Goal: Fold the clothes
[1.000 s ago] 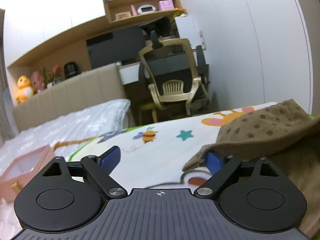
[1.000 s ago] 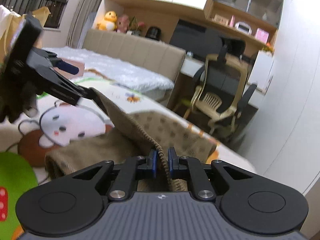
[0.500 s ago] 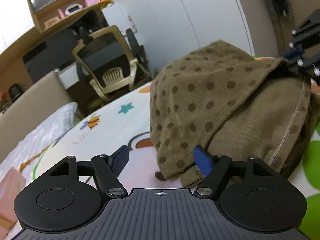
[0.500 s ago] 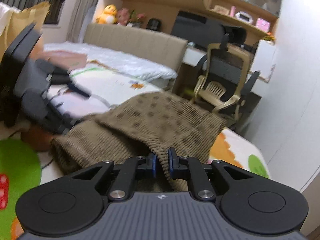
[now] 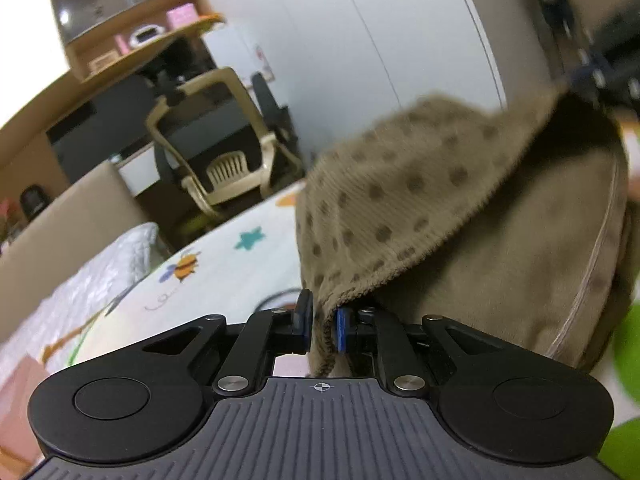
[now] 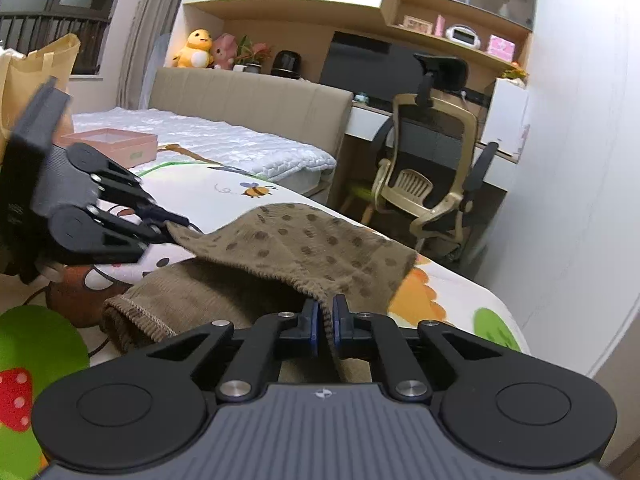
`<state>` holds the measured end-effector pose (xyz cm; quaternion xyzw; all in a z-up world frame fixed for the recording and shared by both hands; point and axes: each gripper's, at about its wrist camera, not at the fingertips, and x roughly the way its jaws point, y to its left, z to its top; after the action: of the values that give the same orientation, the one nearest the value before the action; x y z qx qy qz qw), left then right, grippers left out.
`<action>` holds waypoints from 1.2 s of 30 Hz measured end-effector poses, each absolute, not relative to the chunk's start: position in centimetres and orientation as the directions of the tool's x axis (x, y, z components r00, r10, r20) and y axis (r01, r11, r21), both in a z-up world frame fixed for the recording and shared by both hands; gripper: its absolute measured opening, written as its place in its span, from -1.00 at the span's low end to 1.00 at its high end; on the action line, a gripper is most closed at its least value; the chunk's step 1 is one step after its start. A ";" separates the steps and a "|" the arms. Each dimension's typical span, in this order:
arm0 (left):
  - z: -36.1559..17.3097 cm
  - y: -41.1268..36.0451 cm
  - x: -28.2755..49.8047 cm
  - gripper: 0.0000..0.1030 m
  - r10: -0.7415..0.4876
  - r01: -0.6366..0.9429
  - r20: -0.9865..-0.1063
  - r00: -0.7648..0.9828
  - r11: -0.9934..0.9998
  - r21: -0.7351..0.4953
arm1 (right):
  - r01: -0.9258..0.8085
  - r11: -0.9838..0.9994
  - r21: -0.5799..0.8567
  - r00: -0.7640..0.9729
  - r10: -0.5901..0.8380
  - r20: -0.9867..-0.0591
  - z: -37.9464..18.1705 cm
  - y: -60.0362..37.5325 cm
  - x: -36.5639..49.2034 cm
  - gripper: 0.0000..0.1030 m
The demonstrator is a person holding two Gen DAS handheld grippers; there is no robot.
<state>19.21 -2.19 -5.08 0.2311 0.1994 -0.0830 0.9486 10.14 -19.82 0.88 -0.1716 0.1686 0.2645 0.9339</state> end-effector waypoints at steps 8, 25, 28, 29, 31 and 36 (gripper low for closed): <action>-3.7 -3.7 13.8 -0.74 -0.268 0.433 -0.448 0.853 0.842 0.322 | -0.558 0.824 -0.104 0.733 0.430 -0.527 -0.9 -23.7 10.5 -0.75; -2.8 -9.8 17.5 0.07 -0.311 0.490 -0.425 0.850 0.762 0.422 | -0.557 0.826 0.092 0.686 0.519 -0.509 0.8 -20.3 26.3 -0.61; -2.8 -11.3 18.9 -0.34 -0.280 0.466 -0.410 0.868 0.743 0.480 | -0.534 0.843 0.067 0.730 0.499 -0.467 0.7 -20.7 27.8 -0.72; -2.7 -11.6 19.3 -0.77 -0.279 0.462 -0.404 0.871 0.744 0.483 | -0.523 0.851 0.054 0.742 0.486 -0.462 0.7 -20.9 28.2 -0.73; -2.0 -12.2 20.2 -0.82 -0.307 0.477 -0.401 0.863 0.755 0.449 | -0.490 0.872 0.006 0.759 0.430 -0.488 -0.3 -21.3 28.9 -0.74; -1.5 -14.4 21.7 -0.78 -0.468 0.633 -0.482 0.740 0.726 0.267 | -0.385 0.922 -0.032 0.763 0.298 -0.573 -3.2 -23.9 30.6 -0.73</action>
<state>21.72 -14.44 -1.51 0.2121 0.1947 -0.3032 0.9084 30.64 -23.89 -3.21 -0.0742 0.2917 0.1826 0.9360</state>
